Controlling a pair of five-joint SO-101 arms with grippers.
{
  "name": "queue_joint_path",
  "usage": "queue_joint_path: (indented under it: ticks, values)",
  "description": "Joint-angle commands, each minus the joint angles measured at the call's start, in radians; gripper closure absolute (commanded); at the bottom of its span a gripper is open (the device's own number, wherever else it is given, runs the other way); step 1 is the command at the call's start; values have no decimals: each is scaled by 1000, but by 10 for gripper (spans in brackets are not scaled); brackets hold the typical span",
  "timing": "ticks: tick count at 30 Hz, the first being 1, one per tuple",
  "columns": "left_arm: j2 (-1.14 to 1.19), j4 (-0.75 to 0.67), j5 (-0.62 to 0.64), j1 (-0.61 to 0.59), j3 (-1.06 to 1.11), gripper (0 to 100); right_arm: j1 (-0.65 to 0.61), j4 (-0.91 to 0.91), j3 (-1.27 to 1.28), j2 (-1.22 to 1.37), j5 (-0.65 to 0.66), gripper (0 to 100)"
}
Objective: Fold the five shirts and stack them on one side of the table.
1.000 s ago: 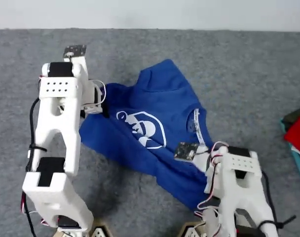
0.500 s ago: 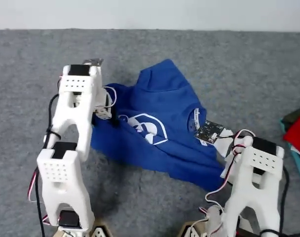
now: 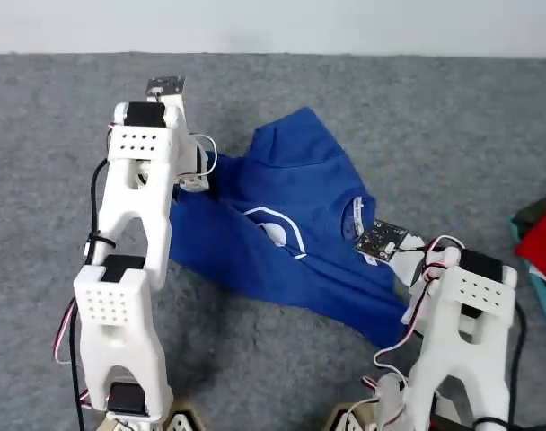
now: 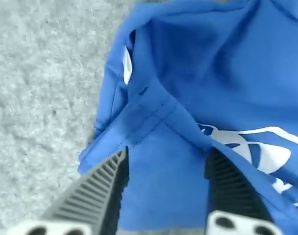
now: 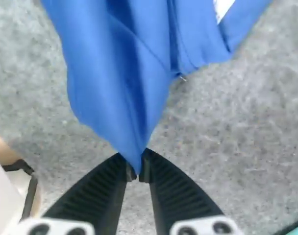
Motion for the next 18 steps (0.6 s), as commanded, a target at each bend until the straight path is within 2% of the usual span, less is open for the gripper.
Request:
queue_joint_path:
  ticks: [1, 11, 13, 18]
  values:
    - [31, -3, 21, 0, -36, 761, 13, 12, -49, -21, 14, 979]
    - [176, 28, 14, 2, -280, 769, 15, 12, -49, -21, 14, 988]
    - [212, 29, -23, 2, -266, 814, 13, 12, -49, -21, 14, 988]
    - [255, 29, -216, 8, -191, 986, 18, 12, -49, -28, 14, 988]
